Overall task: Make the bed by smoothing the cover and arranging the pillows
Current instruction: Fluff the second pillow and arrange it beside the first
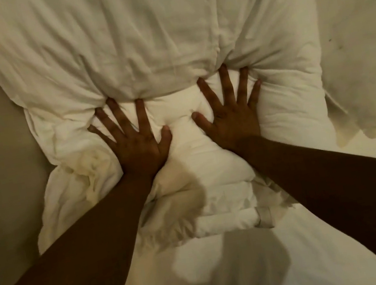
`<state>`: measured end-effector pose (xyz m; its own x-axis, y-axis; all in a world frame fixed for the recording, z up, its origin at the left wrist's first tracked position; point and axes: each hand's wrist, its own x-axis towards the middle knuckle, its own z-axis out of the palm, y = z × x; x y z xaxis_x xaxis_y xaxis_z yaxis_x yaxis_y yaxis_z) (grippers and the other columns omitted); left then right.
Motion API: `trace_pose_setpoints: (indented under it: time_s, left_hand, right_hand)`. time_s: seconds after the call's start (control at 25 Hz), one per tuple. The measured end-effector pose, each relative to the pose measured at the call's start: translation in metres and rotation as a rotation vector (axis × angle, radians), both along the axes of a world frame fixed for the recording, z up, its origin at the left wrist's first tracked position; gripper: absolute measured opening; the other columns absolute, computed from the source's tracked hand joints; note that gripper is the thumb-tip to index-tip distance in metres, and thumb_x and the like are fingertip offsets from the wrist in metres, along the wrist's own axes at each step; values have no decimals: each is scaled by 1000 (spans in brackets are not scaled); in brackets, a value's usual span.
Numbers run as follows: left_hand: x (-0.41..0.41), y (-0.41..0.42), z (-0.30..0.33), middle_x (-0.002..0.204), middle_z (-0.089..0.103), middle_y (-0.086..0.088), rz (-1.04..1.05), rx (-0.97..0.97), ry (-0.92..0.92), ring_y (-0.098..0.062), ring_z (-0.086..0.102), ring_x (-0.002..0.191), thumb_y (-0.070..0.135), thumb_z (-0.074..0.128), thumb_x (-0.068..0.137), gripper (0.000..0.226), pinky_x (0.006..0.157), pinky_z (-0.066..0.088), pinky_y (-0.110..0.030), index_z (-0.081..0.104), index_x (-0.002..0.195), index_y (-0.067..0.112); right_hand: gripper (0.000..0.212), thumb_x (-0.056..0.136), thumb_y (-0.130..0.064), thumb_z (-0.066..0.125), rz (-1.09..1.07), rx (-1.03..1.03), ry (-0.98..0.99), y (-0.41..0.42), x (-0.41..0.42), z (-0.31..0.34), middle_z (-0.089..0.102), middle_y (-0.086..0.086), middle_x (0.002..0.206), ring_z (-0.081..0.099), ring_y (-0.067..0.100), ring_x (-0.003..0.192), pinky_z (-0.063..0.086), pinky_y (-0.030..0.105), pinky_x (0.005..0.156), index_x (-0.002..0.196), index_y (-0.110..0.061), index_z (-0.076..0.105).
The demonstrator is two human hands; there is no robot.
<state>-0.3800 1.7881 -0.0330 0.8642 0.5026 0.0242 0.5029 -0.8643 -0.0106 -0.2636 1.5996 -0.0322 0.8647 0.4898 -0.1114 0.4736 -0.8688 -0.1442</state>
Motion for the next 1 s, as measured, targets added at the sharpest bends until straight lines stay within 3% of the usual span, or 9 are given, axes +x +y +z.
trace_pose_setpoints:
  time_s: [0.16,0.4,0.48,0.56,0.68,0.84,0.92,1.0]
  left_hand:
    - [-39,-17,32,161,2,-33,-53,-10,61,-56,-1,147,72,22,94,82,112,4,-74,7,160,25]
    - [-109,-27,77,164,-4,-27,-19,-2,136,-50,-7,149,77,27,91,82,115,4,-70,6,159,36]
    - [-136,-26,87,163,-8,-29,10,0,158,-53,-9,148,79,30,89,83,115,4,-71,6,158,40]
    - [-160,-29,95,162,-11,-29,49,2,182,-57,-11,146,81,29,86,83,114,2,-73,3,157,44]
    - [-182,-37,99,161,-15,-29,80,-5,251,-58,-12,145,83,21,83,85,111,-3,-77,1,156,44]
    - [-177,-45,113,162,-15,-28,152,-76,326,-55,-13,146,85,9,78,88,112,-5,-74,-3,156,45]
    - [-160,-51,133,162,-9,-29,194,-110,379,-52,-10,147,85,6,74,93,112,-6,-73,6,157,42]
    - [-132,-69,158,161,11,-30,92,-101,337,-48,4,149,84,7,76,94,114,-3,-70,22,156,35]
  right_hand:
    - [74,93,-75,24,11,15,34,-24,-33,23,-10,5,167,-12,44,150,-1,70,115,156,-43,2]
    - [69,95,-73,14,99,-54,123,-85,-80,58,-12,-1,167,-15,30,152,0,59,121,156,-44,-2]
    - [71,93,-76,15,-8,-103,87,-116,-91,67,-11,-3,167,-16,31,152,-5,65,118,155,-47,-2]
    - [75,88,-82,18,-174,-114,146,-140,-101,73,-22,-9,164,-23,36,149,-10,72,110,151,-53,-9]
    - [80,84,-86,22,-259,-65,283,-163,-108,77,-32,-12,160,-24,42,147,2,75,111,148,-56,-16]
    - [88,81,-88,26,-323,4,457,-181,-115,89,-36,-8,159,-20,39,149,10,68,115,148,-54,-19]
    - [91,82,-86,31,-365,57,556,-184,-116,105,-31,-3,161,-18,35,151,13,66,117,150,-49,-17]
    - [89,86,-79,38,-381,108,615,-190,-108,120,-18,2,165,-10,33,152,14,62,118,155,-43,-7]
